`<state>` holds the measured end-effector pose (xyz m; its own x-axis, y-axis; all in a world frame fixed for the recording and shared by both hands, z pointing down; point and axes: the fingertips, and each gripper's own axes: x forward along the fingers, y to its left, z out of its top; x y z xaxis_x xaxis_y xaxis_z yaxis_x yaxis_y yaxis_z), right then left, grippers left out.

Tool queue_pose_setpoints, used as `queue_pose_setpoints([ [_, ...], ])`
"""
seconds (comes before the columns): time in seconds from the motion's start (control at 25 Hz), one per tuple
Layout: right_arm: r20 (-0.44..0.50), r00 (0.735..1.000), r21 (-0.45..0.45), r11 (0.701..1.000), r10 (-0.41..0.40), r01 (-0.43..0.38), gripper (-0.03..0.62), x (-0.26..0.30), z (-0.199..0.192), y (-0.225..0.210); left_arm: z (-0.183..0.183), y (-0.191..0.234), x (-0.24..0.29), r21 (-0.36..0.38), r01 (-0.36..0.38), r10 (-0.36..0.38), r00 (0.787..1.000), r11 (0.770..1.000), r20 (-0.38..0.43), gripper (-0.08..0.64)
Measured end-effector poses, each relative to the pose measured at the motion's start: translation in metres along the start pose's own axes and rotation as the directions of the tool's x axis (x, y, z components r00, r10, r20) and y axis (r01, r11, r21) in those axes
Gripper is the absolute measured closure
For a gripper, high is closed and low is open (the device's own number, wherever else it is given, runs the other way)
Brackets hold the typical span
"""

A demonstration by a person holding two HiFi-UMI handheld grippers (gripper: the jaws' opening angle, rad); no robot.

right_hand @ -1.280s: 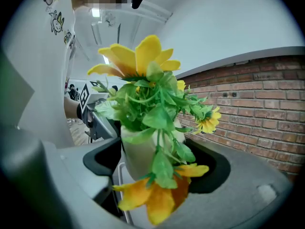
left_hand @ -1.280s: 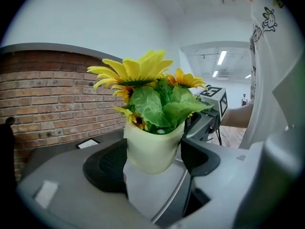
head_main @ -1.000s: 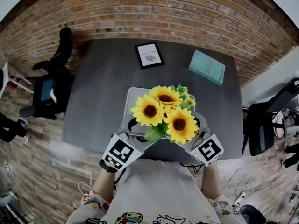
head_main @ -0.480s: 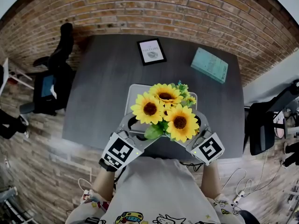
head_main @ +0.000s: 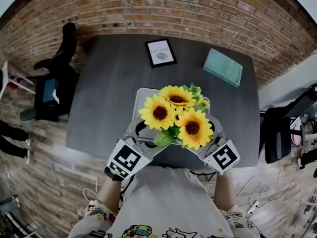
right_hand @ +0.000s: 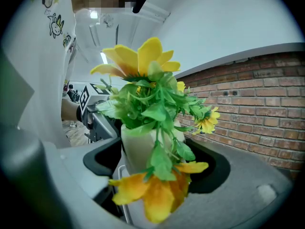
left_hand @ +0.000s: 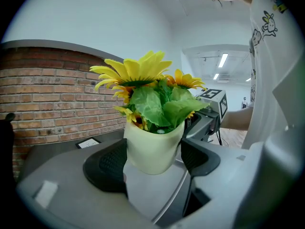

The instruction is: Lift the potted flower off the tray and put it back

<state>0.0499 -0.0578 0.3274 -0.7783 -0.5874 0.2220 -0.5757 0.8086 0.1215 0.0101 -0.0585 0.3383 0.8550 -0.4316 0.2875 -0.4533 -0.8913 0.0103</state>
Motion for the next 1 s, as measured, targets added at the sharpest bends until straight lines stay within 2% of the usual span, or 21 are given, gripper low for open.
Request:
queue_pose_setpoints([
  [0.56,-0.005,1.0,0.073,0.997,0.001,-0.001,0.17,0.001,-0.002,0.003,-0.002,-0.001,-0.004,-0.02,0.007,-0.008,0.999,1.0,-0.045,0.187],
  [0.72,-0.024,1.0,0.061,0.998,0.007,-0.006,0.17,0.016,-0.023,-0.016,-0.018,0.018,0.018,-0.05,0.025,-0.028,0.998,0.998,-0.058,0.187],
  [1.0,-0.048,0.999,0.104,0.995,0.017,-0.012,0.17,0.042,-0.064,-0.039,-0.054,0.046,0.047,-0.088,0.041,-0.049,0.995,0.995,-0.092,0.187],
])
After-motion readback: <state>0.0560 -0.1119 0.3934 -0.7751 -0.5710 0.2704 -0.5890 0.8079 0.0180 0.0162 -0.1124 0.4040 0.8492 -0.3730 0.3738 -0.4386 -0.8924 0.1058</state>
